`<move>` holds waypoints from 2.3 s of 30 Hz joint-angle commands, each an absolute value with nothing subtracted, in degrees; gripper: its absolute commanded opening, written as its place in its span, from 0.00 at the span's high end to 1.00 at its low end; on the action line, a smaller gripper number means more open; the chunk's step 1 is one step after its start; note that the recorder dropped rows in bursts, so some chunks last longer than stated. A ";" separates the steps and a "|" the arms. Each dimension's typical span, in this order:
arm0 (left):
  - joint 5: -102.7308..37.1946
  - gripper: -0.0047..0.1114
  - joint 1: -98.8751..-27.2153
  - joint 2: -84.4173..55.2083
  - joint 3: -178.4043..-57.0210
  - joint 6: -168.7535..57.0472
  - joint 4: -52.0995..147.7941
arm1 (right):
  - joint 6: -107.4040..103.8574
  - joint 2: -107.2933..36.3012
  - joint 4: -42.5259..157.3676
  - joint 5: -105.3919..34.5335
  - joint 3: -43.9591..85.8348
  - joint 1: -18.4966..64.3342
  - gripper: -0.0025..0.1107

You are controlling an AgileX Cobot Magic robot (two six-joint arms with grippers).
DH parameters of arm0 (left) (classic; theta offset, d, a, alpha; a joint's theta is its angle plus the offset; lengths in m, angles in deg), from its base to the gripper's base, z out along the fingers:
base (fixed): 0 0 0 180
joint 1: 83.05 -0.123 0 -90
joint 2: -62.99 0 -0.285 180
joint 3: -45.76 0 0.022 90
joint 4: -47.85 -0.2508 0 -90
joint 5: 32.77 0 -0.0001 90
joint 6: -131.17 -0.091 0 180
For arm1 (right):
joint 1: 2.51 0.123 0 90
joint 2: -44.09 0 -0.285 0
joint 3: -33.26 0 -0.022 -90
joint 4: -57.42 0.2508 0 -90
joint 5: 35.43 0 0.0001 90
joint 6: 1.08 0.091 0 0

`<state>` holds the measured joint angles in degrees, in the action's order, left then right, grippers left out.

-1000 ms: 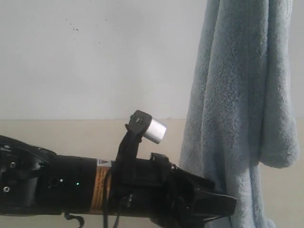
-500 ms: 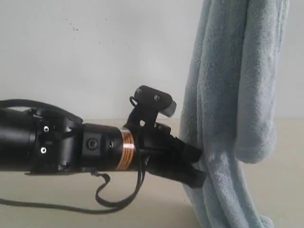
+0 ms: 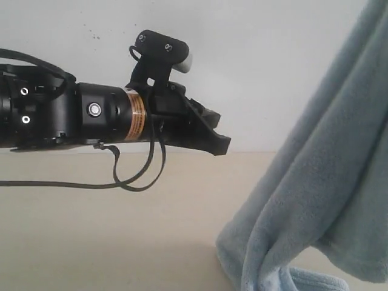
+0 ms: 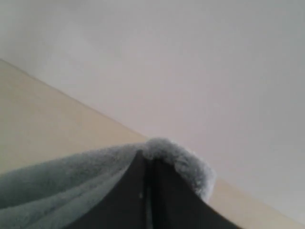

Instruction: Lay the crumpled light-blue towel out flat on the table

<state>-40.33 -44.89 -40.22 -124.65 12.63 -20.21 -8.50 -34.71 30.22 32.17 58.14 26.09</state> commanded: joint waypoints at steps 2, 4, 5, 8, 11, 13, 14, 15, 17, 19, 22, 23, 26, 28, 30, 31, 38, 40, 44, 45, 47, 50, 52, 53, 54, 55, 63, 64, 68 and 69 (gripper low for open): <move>-48.97 0.92 -43.58 -39.85 -120.95 21.22 -28.26 | -1.55 -31.66 13.93 28.74 40.12 26.01 0.98; -53.27 0.92 -43.02 -39.98 -119.18 28.62 -37.27 | 0.71 -31.67 9.31 27.26 35.80 25.39 0.98; -56.28 0.92 -43.01 -40.10 -118.29 33.63 -43.03 | 1.11 -31.67 8.39 26.35 34.10 24.10 0.98; -66.83 0.92 -43.01 -40.95 -116.53 44.33 -52.10 | 2.28 -31.80 9.94 21.74 30.88 18.35 0.98; -73.13 0.87 -42.71 -41.50 -114.11 44.62 -52.10 | 3.04 -31.80 13.65 18.04 28.88 12.25 0.98; -73.67 0.81 -41.86 -41.74 -113.54 44.62 -52.10 | 3.04 -31.80 16.08 16.83 27.95 8.95 0.98; -73.67 0.78 -41.29 -41.73 -113.41 44.62 -52.10 | 3.38 -31.80 16.22 16.68 27.20 7.81 0.98; -73.67 0.75 -40.51 -41.85 -113.41 44.62 -52.10 | 3.96 -31.80 16.22 16.68 26.44 7.04 0.98; -73.66 0.69 -38.73 -42.11 -113.41 44.62 -52.10 | 5.06 -31.80 16.12 16.43 23.67 5.00 0.98; -72.97 0.63 -36.37 -42.77 -113.41 44.62 -52.10 | 6.62 -32.32 16.01 15.60 20.15 2.88 0.98; -70.36 0.58 -33.29 -44.35 -113.41 44.62 -52.10 | 10.55 -33.07 15.77 12.21 15.10 -0.24 0.98; -69.21 0.58 -32.56 -45.14 -113.41 44.62 -52.10 | 11.58 -33.30 15.77 10.96 13.73 -0.85 0.98; -66.12 0.58 -30.52 -47.48 -113.41 44.62 -52.10 | 12.11 -33.30 15.52 9.44 11.78 -0.86 0.98; -65.27 0.58 -29.94 -49.62 -113.41 44.50 -52.10 | 12.11 -33.30 15.52 8.99 11.65 -0.86 0.98; -63.25 0.58 -29.91 -51.55 -113.41 43.88 -52.10 | 12.11 -33.30 15.52 8.69 11.65 -0.86 0.98; -61.72 0.58 -29.91 -52.61 -113.41 43.88 -52.10 | 12.11 -33.30 15.74 8.43 11.65 -0.86 0.98; -57.10 0.58 -29.91 -57.20 -114.77 35.05 -41.51 | 12.11 -33.30 18.16 5.93 11.65 -0.86 0.98; -57.60 0.58 -29.91 -58.32 -115.87 33.44 -38.70 | 12.11 -33.30 18.28 5.79 11.65 -0.86 0.98; -59.28 0.58 -29.91 -59.42 -118.70 33.14 -37.62 | 12.11 -33.30 18.41 5.44 11.65 -0.78 0.98; -59.14 0.58 -29.91 -59.42 -119.04 33.14 -36.95 | 12.11 -33.30 18.72 5.28 11.65 -0.78 0.98; -57.33 0.58 -29.91 -59.62 -119.54 32.28 -34.99 | 12.11 -33.30 19.50 4.74 11.65 -0.78 0.98; -56.28 0.58 -29.91 -60.60 -119.99 32.18 -34.99 | 11.62 -33.30 21.01 4.44 11.65 -0.78 0.98; -56.51 0.58 -29.91 -61.53 -119.99 32.18 -33.66 | 11.62 -33.30 21.27 4.20 11.65 -0.78 0.98; -56.68 0.58 -29.91 -61.97 -119.99 32.18 -33.41 | 11.62 -33.30 21.27 4.09 11.65 -0.78 0.98; -56.80 0.58 -29.91 -62.44 -119.99 32.18 -32.96 | 11.62 -33.30 21.37 3.98 11.65 -0.78 0.98; -56.56 0.58 -29.91 -63.03 -119.99 32.18 -32.48 | 11.62 -33.30 21.37 3.98 11.65 -0.78 0.98; -56.17 0.92 -29.91 -64.60 -119.99 36.57 -35.21 | 11.62 -33.30 22.36 3.98 11.65 -0.74 0.98; -54.74 0.93 -30.16 -64.04 -119.99 37.61 -37.73 | 11.62 -33.30 22.36 3.98 11.65 -0.74 0.98; -50.29 0.93 -32.41 -59.83 -119.22 47.99 -52.10 | 11.62 -33.30 22.42 3.74 11.65 -0.74 0.98; -50.29 0.93 -33.92 -58.47 -118.51 47.99 -52.10 | 11.62 -33.30 22.61 3.59 11.65 -0.74 0.98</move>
